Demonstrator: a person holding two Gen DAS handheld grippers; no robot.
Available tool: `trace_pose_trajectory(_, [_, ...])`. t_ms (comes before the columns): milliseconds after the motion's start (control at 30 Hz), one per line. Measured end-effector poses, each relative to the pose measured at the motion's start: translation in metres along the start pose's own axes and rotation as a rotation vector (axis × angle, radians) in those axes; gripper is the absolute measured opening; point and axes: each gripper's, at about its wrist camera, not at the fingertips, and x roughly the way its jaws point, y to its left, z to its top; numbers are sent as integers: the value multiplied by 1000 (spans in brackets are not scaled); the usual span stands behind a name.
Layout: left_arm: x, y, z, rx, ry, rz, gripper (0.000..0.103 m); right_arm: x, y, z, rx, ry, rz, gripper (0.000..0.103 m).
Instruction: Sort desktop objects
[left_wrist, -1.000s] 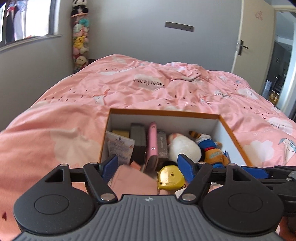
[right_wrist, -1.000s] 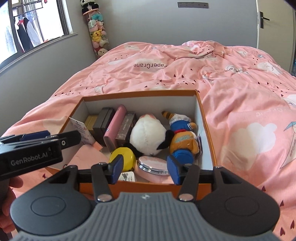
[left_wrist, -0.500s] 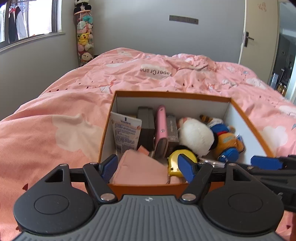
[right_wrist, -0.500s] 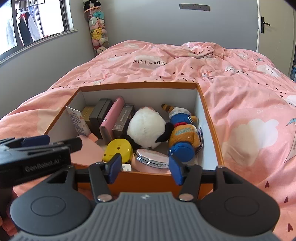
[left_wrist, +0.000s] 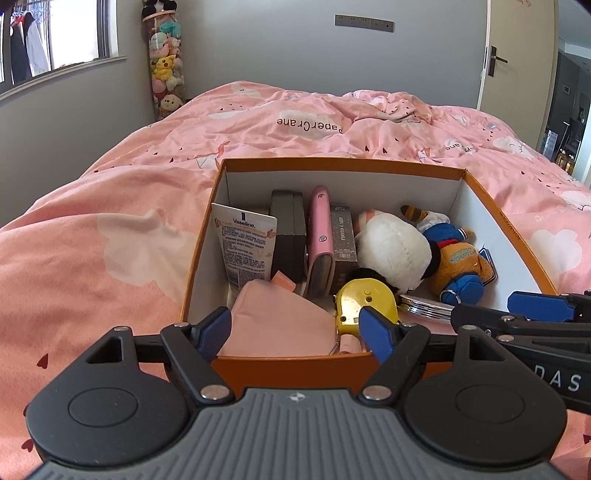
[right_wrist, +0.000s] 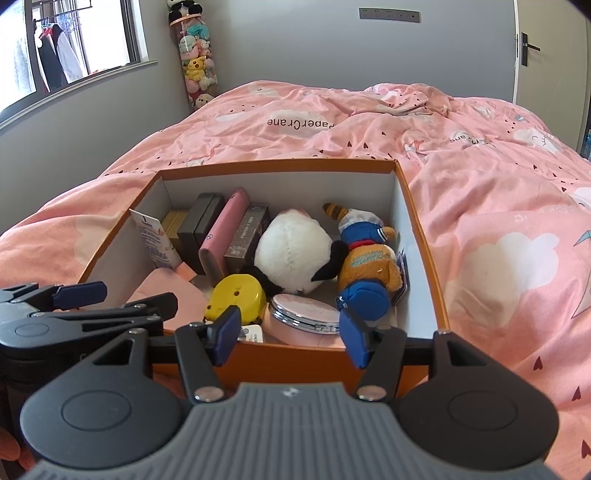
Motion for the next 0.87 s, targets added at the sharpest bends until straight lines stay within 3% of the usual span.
trace_pose_trajectory(867, [2,2,-2,-6,12,-11,92,3,-1,-2,-5,7,3,62])
